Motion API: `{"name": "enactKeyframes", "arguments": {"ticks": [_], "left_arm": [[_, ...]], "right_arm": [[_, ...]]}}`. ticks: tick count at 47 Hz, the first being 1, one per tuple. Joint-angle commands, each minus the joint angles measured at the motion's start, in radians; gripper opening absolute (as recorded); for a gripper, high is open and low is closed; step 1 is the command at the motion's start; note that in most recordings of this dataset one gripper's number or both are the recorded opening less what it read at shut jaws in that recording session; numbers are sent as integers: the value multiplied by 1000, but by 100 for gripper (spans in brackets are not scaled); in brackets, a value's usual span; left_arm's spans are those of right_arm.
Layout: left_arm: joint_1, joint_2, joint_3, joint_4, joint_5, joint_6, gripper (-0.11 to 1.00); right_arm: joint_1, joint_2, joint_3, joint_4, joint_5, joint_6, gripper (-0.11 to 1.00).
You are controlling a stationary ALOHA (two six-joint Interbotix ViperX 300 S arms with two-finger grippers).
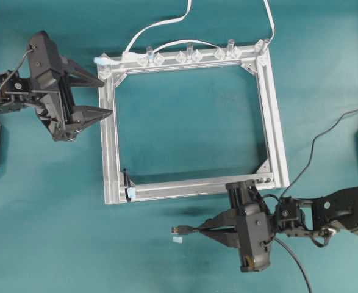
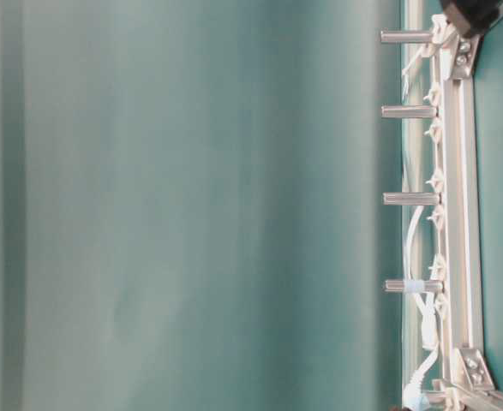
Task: Insert the wire through the string loop located on the left side.
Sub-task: 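Lift the cable with the right gripper toward the frame's lower-right corner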
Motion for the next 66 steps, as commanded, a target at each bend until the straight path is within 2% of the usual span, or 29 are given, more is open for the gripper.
{"name": "enactKeyframes", "arguments": {"ticks": [1, 30, 46, 57, 66], "left_arm": [[-6, -11, -11, 3, -3, 2, 88], [-40, -11, -11, 3, -5, -5, 88], [-48, -11, -11, 3, -5, -5, 88], [-83, -11, 2, 3, -3, -5, 88], [-103, -17, 15, 3, -3, -6, 88]], "right_arm": [[-2, -34, -14, 2, -3, -5, 7], [-11, -34, -21, 0, -3, -9, 7], [-61, -34, -29, 0, -3, -67, 7], [-104, -34, -38, -3, 8, -91, 7], [-137, -34, -38, -35, 37, -95, 7]]}}
